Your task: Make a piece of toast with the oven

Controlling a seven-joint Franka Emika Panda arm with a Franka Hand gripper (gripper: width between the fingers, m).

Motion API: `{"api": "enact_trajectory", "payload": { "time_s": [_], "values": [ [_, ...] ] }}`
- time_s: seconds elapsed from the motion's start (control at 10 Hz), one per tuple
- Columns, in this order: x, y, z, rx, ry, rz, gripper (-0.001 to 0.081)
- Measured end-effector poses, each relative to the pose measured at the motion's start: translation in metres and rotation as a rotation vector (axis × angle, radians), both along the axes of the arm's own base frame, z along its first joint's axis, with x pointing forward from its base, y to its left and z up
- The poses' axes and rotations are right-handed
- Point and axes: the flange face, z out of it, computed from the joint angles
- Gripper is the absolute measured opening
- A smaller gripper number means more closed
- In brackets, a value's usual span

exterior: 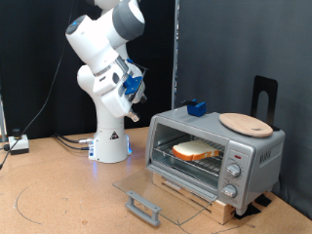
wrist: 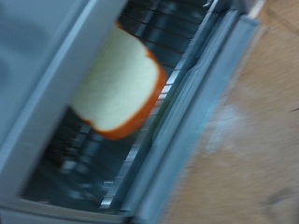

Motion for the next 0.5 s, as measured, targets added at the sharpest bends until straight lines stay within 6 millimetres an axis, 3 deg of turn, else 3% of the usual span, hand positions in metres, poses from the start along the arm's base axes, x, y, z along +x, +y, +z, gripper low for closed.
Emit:
{"api": "enact_trajectory", "payload": {
  "time_s": [0.3,0.4,0.5],
  "values": [
    [-0.008,-0.04,-0.015,0.137,0.312,-0.172,0.0804],
    [-0.005,-0.046,-0.021,0.143,0.399,-0.225,0.0804],
    [-0.005,-0.045,-0.021,0.146,0.368,-0.194,0.0804]
  ]
}}
